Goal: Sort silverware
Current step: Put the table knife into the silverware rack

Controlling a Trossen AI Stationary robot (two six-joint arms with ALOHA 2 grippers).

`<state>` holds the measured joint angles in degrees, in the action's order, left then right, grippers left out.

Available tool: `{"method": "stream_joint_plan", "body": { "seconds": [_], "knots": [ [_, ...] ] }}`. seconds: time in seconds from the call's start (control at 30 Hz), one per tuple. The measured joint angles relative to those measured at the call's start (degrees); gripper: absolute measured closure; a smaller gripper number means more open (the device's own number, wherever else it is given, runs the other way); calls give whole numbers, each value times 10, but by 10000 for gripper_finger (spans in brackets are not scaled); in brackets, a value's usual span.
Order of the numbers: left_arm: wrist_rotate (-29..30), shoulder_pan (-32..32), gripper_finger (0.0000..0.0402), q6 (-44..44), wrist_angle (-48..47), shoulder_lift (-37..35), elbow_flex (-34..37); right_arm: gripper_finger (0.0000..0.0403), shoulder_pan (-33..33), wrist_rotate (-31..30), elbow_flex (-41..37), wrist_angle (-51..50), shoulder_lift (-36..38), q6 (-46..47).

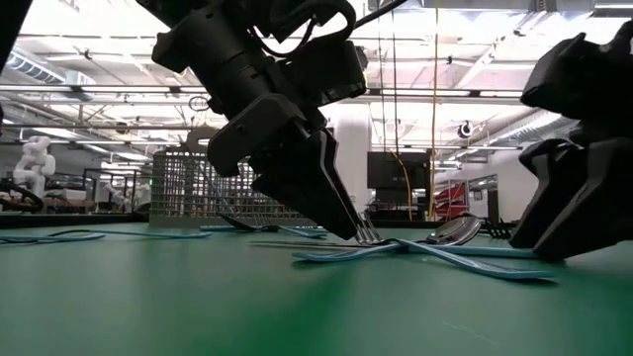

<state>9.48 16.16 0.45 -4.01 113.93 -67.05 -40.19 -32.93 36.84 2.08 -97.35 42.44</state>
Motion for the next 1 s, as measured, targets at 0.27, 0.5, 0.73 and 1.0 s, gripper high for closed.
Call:
{"method": "stream_joint_plan", "body": {
  "seconds": [0.27, 0.5, 0.73, 1.0],
  "knots": [
    [0, 0, 182, -2, -14, 0, 0, 213, -4, -12, 3, -3, -31, 64],
    [0, -1, 182, 0, -15, 0, 0, 355, -13, 2, 4, -14, -35, 95],
    [0, -1, 182, 3, -22, 0, 0, 399, -17, -6, 3, 1, -36, 95],
    [-9, -14, 182, -2, -70, -2, -3, 402, -17, -2, 2, 5, -35, 94]
  ]
}}
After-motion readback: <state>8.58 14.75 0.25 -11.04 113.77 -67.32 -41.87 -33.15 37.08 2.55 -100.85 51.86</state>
